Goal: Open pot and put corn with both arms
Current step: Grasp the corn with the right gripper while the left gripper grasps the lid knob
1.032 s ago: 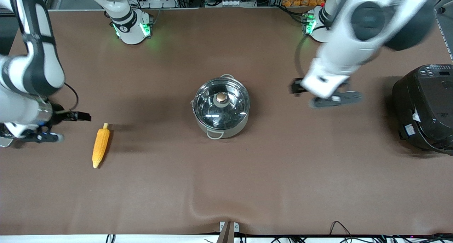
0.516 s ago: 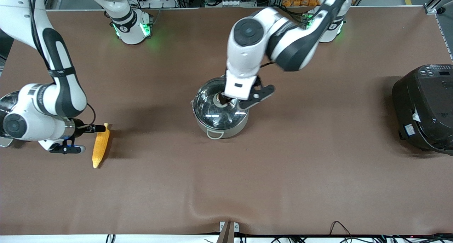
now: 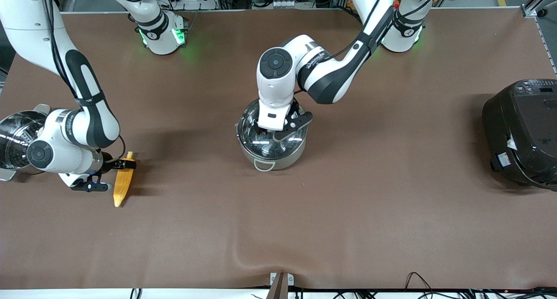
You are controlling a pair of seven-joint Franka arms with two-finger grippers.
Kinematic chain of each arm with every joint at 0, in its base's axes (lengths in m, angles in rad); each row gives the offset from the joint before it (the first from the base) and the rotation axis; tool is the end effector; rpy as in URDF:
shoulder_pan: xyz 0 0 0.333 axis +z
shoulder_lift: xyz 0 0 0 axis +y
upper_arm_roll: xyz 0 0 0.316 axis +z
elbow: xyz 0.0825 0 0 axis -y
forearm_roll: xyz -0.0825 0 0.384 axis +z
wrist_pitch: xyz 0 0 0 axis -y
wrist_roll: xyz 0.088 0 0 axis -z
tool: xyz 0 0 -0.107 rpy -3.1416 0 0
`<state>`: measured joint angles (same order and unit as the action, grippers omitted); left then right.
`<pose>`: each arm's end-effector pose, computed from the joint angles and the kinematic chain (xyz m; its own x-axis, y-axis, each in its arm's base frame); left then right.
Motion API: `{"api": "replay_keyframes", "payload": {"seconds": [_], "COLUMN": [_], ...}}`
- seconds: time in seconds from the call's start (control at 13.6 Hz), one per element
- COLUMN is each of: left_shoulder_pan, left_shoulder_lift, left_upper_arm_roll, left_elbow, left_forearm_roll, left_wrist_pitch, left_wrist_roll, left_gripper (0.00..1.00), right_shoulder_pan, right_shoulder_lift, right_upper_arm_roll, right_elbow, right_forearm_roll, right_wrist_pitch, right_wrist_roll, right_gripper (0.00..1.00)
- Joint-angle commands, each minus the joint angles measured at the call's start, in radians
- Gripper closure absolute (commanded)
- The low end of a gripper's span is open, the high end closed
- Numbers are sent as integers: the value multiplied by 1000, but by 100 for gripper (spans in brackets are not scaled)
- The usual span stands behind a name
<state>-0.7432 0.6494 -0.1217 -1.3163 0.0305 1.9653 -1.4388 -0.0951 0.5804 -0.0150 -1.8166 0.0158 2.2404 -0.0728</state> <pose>0.4905 -0.5418 0.3586 0.8319 0.5531 -0.0444 0.5540 -0.8325 0.0098 0.6297 -0.0686 0.2062 0.9869 -0.0446 -0.1553 -0.0473 -0.9988 -0.0138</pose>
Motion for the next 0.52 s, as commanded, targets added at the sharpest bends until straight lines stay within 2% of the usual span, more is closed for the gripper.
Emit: {"api": "replay_keyframes", "payload": {"seconds": [0.0,0.37,0.44], "left_shoulder_pan": [-19,-36,-44], "left_shoulder_lift": [24,39,42], "left_upper_arm_roll": [14,14,14], "left_elbow": [32,32,32], "left_forearm_roll": [17,17,17], "left_wrist_pitch": [-3,10,20], "left_wrist_roll": [14,28,28], "left_gripper": [0,0,0], "right_shoulder_pan": [-18,-17,-18], "right_shoulder_lift": [71,96,99], "right_upper_arm_roll": [12,12,12], "right_elbow": [91,96,96], "right_forearm_roll": [-17,-20,-25], "right_wrist_pitch": [-13,-7,-7], "right_wrist_roll": [-5,-8,-18], "right_gripper": [0,0,40]}}
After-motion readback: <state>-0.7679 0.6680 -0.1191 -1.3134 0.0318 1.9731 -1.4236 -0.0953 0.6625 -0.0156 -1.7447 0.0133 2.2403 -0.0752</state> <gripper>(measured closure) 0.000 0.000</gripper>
